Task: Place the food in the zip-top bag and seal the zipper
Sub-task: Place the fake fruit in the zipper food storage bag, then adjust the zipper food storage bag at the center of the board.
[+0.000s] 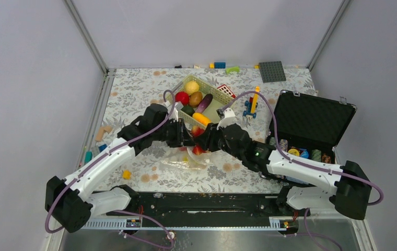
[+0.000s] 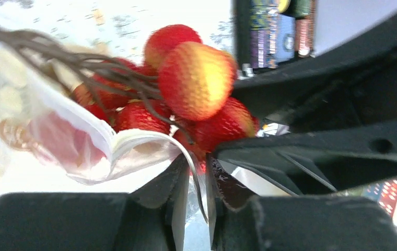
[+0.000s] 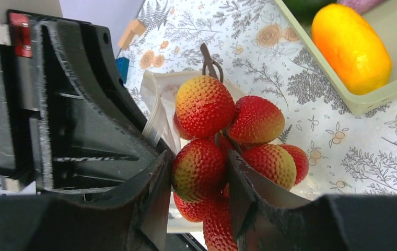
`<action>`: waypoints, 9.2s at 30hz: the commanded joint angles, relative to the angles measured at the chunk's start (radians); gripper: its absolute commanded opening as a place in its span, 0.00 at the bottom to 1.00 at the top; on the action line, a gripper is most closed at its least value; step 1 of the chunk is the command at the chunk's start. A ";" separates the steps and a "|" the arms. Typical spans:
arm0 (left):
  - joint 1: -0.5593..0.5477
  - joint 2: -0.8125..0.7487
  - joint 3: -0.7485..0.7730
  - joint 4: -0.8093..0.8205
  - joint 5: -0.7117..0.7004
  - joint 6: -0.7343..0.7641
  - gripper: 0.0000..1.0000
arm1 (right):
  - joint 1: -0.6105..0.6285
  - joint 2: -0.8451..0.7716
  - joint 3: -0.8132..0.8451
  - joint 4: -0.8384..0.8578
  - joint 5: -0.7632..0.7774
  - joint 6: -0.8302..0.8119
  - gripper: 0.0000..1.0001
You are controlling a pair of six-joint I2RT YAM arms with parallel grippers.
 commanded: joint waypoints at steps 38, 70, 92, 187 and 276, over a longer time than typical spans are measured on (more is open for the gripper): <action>-0.104 -0.080 -0.118 -0.108 -0.395 0.061 0.68 | 0.031 0.284 0.152 0.019 -0.136 0.384 0.00; -0.115 -0.108 -0.121 -0.071 -0.538 0.087 0.00 | -0.010 -0.029 0.035 -0.140 0.095 -0.054 0.96; -0.120 -0.225 -0.289 0.152 -0.383 0.178 0.00 | -0.222 0.385 0.275 -0.281 -0.272 -0.112 0.73; -0.121 -0.100 -0.047 0.090 -0.461 0.047 0.00 | -0.016 0.186 0.510 -0.605 0.148 -0.126 0.00; -0.121 -0.098 -0.120 0.068 -0.474 -0.045 0.00 | -0.156 -0.027 0.025 -0.157 -0.459 -0.253 0.62</action>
